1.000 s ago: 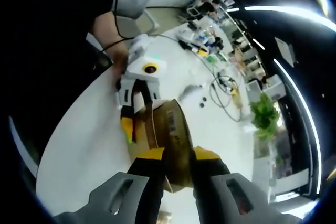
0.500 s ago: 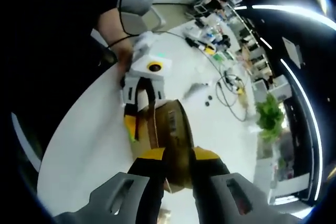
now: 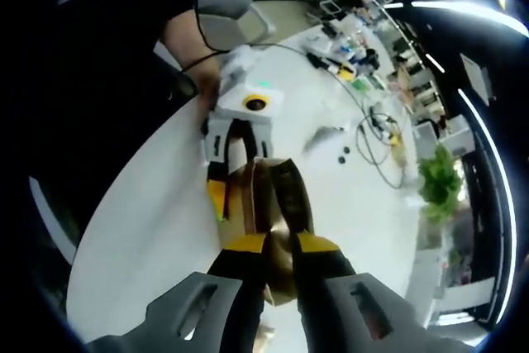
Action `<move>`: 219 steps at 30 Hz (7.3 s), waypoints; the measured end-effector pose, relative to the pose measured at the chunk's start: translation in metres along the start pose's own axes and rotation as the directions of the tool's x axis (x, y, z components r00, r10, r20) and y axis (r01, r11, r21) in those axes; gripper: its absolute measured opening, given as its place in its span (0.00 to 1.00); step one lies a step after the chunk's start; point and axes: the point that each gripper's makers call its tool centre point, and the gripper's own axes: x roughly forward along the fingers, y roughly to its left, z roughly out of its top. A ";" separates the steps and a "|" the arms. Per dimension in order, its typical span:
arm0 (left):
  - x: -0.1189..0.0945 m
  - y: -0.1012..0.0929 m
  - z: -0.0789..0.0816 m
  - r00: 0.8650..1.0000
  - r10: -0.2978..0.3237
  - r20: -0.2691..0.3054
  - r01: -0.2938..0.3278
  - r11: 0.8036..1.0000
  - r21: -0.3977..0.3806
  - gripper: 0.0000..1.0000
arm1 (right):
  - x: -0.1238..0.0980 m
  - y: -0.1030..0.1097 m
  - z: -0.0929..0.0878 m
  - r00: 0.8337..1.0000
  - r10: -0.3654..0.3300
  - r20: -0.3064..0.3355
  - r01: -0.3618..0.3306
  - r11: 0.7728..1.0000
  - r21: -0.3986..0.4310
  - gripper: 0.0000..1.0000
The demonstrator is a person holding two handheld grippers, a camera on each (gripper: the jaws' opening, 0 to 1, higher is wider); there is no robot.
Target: Extract single mask from mask box in order stack masks on table
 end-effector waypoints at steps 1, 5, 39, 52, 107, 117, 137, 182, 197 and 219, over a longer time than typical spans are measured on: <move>0.000 0.000 0.000 1.000 0.000 0.000 0.000 1.000 0.000 0.32 | 0.001 0.000 0.000 1.000 0.008 -0.001 -0.008 1.000 0.002 0.09; 0.000 0.000 0.000 1.000 0.000 0.000 0.000 1.000 0.000 0.32 | 0.004 0.000 -0.001 0.999 0.040 -0.017 -0.040 0.999 -0.014 0.09; 0.000 -0.001 0.000 1.000 0.000 0.000 0.000 1.000 0.000 0.32 | 0.009 0.005 0.005 0.978 0.204 -0.049 -0.205 0.978 -0.026 0.11; 0.001 -0.001 0.000 1.000 0.002 -0.001 -0.002 1.000 0.000 0.32 | 0.005 0.009 0.007 0.979 0.198 -0.058 -0.200 0.979 -0.038 0.06; 0.000 -0.001 0.001 1.000 0.001 0.000 -0.001 1.000 0.002 0.32 | -0.002 0.010 0.008 0.982 0.179 -0.066 -0.180 0.984 -0.007 0.00; 0.000 0.000 0.000 1.000 0.003 -0.002 -0.003 1.000 0.005 0.32 | 0.010 0.008 0.000 0.981 0.171 -0.096 -0.175 0.984 -0.027 0.02; 0.000 -0.001 -0.001 1.000 -0.002 -0.003 0.002 1.000 0.007 0.32 | 0.028 0.013 0.002 0.973 0.213 -0.085 -0.216 0.976 -0.025 0.00; 0.000 0.001 -0.004 1.000 0.002 -0.017 -0.002 1.000 0.012 0.32 | -0.049 -0.023 0.015 0.919 -0.356 0.168 0.328 0.929 0.171 0.00; 0.000 0.002 -0.004 1.000 0.006 -0.018 -0.006 1.000 0.015 0.32 | -0.077 -0.043 0.014 0.855 -0.493 0.157 0.458 0.863 0.214 0.00; 0.000 0.001 -0.004 1.000 0.006 -0.019 -0.006 1.000 0.015 0.32 | -0.138 -0.065 -0.004 0.727 -0.680 0.091 0.627 0.713 0.314 0.00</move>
